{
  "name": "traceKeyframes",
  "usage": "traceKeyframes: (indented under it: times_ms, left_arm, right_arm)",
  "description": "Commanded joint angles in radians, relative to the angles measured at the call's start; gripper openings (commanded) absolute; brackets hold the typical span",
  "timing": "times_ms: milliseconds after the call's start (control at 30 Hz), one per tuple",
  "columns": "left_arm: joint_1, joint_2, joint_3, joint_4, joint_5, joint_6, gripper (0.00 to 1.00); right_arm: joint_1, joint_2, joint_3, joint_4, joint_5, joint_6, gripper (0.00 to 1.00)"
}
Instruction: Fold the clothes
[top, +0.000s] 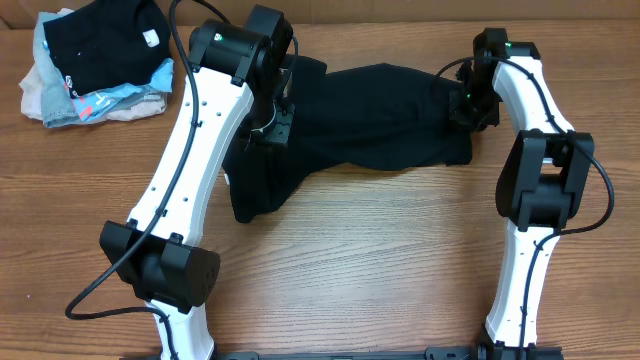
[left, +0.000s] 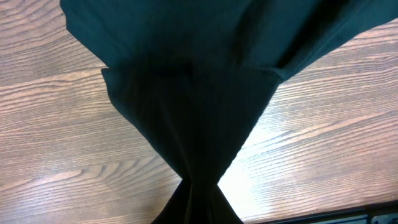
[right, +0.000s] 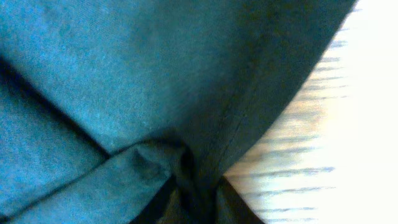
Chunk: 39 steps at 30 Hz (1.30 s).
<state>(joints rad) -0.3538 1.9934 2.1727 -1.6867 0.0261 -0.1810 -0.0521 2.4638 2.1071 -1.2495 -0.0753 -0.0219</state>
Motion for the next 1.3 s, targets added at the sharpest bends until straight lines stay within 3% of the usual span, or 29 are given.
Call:
traceKeyframes:
  times_ms: [0,200,300,400,467,600,767,967,1267]
  left_arm:
    - [-0.006,-0.032,0.006,-0.002,-0.011,0.002,0.08]
    - [-0.006,-0.032,0.006,0.0,-0.011,0.001,0.08]
    - [-0.006,-0.032,0.006,0.001,-0.011,0.002,0.09]
    - [-0.006,-0.032,0.006,0.0,-0.011,0.002,0.09]
    - [-0.006,-0.032,0.006,0.0,-0.011,0.002,0.09]
    - [-0.006,-0.032,0.006,0.0,-0.011,0.002,0.09]
    - [-0.006,-0.032,0.006,0.005,-0.011,0.002,0.1]
    - [-0.006,-0.032,0.006,0.005,-0.01,0.001,0.1]
    - [-0.006,-0.032,0.006,0.011,-0.01,0.001,0.1]
  right_arm:
    - [-0.003,-0.008,0.028,-0.02,0.041,0.027,0.12]
    - [-0.003,-0.008,0.146,-0.12,0.086,0.075,0.09]
    - [-0.003,-0.008,0.2,-0.17,0.099,0.076,0.29]
    - [-0.003,-0.008,0.228,-0.203,0.1,0.076,0.36]
    - [-0.003,-0.008,0.232,-0.214,0.1,0.079,0.61]
    - [-0.002,-0.008,0.232,-0.222,0.081,0.078,0.63]
    - [0.016,-0.008,0.215,-0.172,-0.087,0.024,0.55]
    - [0.066,-0.008,0.122,-0.112,-0.156,0.005,0.62]
    - [0.137,-0.007,0.104,-0.143,-0.08,0.321,0.63]
